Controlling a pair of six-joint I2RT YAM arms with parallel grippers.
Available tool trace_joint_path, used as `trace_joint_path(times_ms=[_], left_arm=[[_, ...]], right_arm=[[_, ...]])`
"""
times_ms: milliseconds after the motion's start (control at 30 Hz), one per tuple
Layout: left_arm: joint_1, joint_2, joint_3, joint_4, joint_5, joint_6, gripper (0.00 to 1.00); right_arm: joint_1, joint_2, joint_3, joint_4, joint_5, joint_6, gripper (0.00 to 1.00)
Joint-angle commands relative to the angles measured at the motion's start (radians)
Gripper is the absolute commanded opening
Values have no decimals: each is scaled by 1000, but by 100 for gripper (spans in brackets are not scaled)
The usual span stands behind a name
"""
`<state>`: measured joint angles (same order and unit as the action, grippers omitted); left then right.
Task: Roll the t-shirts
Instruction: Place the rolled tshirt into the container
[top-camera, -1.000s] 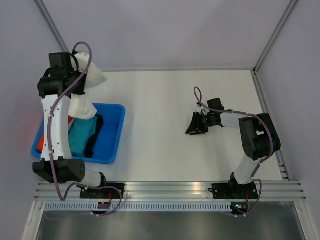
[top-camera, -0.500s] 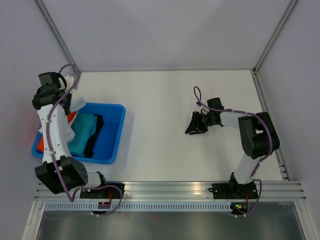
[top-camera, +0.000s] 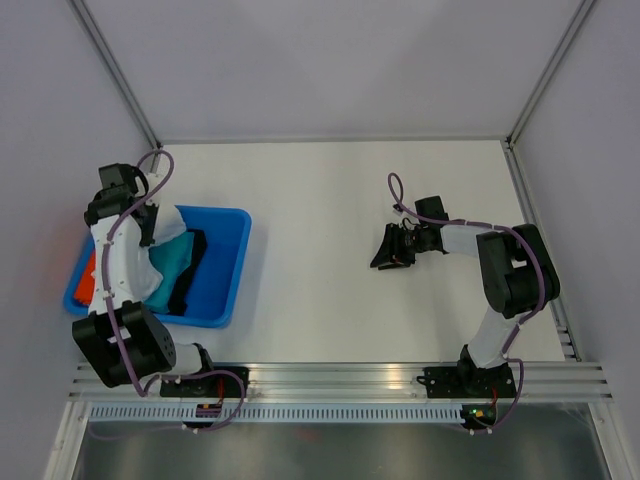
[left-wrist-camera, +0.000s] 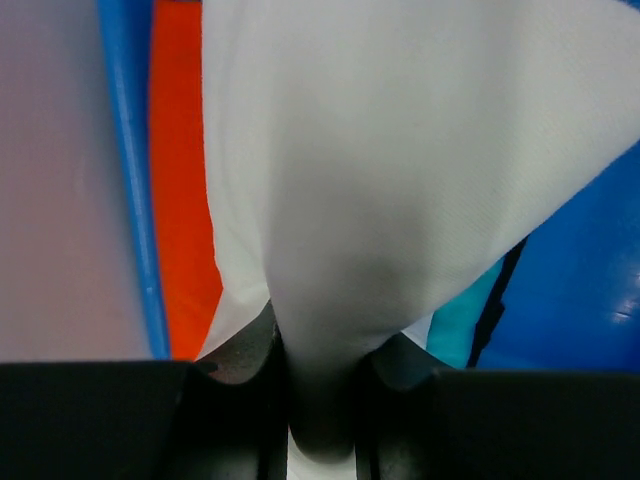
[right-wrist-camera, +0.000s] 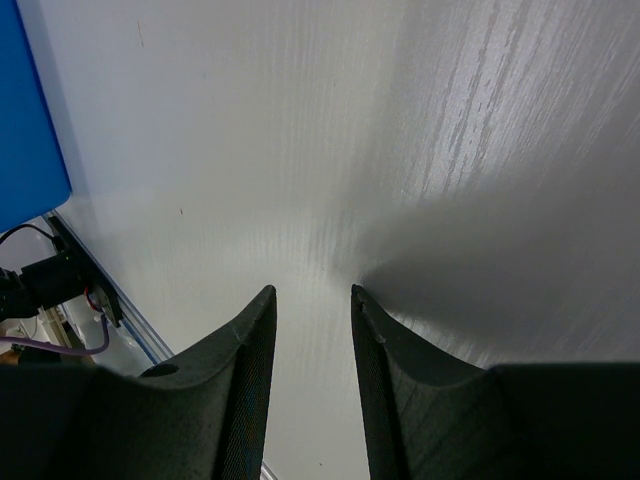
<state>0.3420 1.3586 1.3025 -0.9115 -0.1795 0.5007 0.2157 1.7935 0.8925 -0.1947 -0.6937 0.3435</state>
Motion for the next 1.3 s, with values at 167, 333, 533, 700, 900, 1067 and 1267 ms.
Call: trace_joint_path(times_ms=[167,333,533,700,900,1067,1267], left_arm=[[-26,43,-134,80,124,-137,2],[-24,88,-167,76,172,-195,2],[6,135,-149,54,232,-280,6],[48,134,-118,43,229,-312,3],[49,102,-55,11,279,-294,2],[46,68,-66,-46,371,-338,2],[26,51,-108,-55,436,-395,2]], right_arm=[[-3,-16,-32,-22,37,-26,43],[-3,-20,-24,-46,46,-41,43],[-3,-23,-24,-57,53,-46,43],[-3,-28,-26,-55,62,-44,43],[-3,-17,-20,-55,60,-44,43],[-3,-16,-15,-57,60,-41,43],[-3,-25,-23,-80,71,-43,43]])
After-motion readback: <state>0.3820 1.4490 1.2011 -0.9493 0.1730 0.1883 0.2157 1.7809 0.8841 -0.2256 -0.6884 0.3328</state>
